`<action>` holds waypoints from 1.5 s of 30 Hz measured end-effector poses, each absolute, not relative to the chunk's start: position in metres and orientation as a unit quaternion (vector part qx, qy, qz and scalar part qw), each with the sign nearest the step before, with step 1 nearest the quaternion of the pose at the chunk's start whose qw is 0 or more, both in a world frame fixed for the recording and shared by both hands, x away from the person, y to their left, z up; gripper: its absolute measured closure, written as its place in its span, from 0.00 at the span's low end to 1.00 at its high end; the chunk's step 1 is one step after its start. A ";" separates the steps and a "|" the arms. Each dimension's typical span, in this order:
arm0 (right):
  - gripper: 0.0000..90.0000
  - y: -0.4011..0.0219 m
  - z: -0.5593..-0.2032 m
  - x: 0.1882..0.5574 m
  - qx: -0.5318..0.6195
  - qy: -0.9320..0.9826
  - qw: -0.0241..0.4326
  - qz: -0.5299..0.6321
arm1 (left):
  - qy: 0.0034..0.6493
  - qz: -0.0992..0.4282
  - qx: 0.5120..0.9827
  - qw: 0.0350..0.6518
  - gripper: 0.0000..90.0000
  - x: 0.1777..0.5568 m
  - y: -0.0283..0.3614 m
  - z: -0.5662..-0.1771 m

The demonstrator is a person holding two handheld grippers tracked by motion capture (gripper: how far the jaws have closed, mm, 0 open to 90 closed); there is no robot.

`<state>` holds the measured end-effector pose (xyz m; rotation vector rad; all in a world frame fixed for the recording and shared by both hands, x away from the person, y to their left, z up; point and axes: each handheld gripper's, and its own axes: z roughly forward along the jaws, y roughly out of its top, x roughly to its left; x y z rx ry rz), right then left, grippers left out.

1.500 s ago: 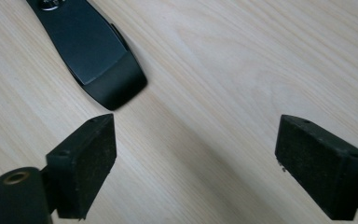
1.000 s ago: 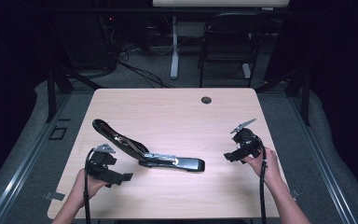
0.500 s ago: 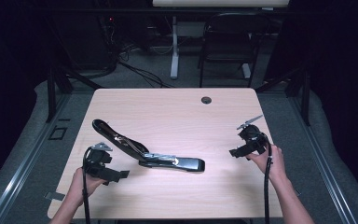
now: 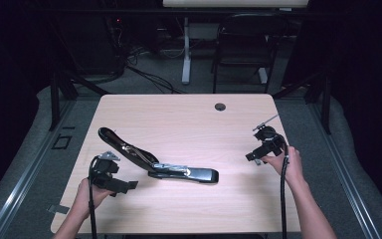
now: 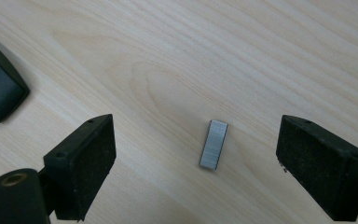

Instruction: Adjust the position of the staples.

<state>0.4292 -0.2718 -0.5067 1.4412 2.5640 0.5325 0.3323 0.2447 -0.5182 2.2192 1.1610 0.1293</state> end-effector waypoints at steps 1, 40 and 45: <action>0.15 -0.272 -0.507 0.431 0.479 0.858 0.076 0.170 | 0.443 0.052 0.839 0.312 0.00 0.333 0.245 -0.518; 0.82 -0.268 -0.540 0.446 0.518 0.846 0.071 0.107 | 0.437 0.047 0.847 0.300 0.00 0.335 0.245 -0.520; 0.86 -0.270 -0.542 0.447 0.520 0.845 0.064 0.111 | 0.436 0.048 0.847 0.300 0.00 0.335 0.245 -0.520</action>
